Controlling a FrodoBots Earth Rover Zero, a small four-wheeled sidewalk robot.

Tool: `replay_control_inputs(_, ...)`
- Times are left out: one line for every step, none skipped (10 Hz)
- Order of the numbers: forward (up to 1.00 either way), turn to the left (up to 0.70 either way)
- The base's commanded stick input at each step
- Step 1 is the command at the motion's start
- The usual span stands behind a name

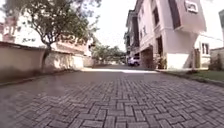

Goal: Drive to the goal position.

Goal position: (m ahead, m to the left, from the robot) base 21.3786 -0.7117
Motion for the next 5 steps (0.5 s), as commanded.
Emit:
replay_control_inputs(0.7,0.0)
replay_control_inputs(0.7,0.0)
replay_control_inputs(0.7,0.0)
replay_control_inputs(0.7,0.0)
replay_control_inputs(0.7,0.0)
